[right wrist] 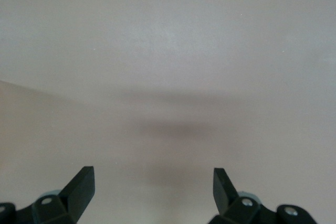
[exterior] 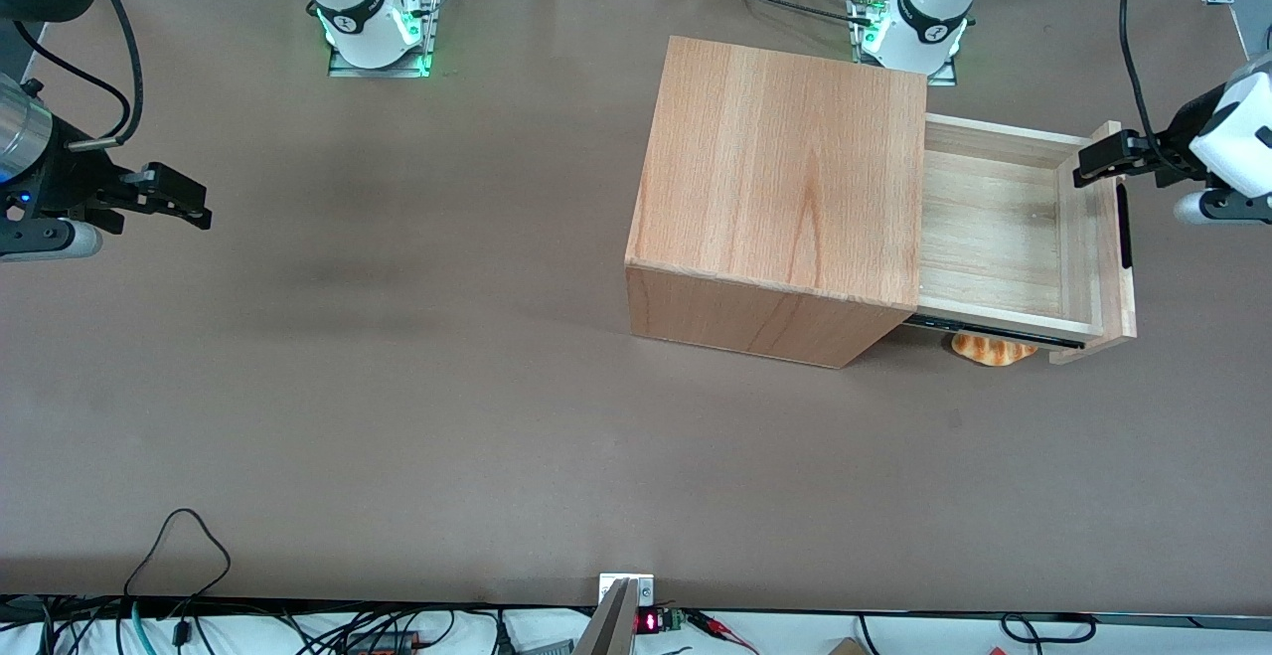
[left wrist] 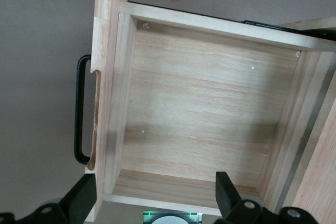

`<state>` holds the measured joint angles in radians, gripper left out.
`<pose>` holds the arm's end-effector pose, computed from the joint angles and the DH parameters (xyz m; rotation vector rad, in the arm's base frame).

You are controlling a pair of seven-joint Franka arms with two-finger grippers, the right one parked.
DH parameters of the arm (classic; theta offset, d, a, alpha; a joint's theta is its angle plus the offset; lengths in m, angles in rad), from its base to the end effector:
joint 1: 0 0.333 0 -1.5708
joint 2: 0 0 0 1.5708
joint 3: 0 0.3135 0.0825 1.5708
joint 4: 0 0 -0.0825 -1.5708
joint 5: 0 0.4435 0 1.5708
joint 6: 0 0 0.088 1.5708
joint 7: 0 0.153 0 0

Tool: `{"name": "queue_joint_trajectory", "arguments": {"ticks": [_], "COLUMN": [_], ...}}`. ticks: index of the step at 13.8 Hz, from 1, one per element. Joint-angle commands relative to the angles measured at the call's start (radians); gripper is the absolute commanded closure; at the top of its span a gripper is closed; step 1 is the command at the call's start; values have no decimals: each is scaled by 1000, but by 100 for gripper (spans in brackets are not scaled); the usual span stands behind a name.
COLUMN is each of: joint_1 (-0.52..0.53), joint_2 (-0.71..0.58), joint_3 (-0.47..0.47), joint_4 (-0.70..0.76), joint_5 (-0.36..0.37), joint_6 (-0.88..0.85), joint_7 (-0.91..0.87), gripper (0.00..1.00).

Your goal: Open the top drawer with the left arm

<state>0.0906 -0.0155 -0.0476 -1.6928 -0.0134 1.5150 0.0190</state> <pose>0.5891 0.0231 0.5174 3.1135 0.0380 -0.2525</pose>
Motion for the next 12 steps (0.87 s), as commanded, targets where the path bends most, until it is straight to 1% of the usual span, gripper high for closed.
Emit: {"name": "queue_joint_trajectory", "arguments": {"ticks": [1,12], "joint_1": [0,-2], "joint_2": [-49,-86], "joint_3": [-6,-38], "joint_4": [-35,-36], "joint_5": [29,21], "joint_6": [5,-12], "joint_7": [10,-30], "gripper": [0,0]}}
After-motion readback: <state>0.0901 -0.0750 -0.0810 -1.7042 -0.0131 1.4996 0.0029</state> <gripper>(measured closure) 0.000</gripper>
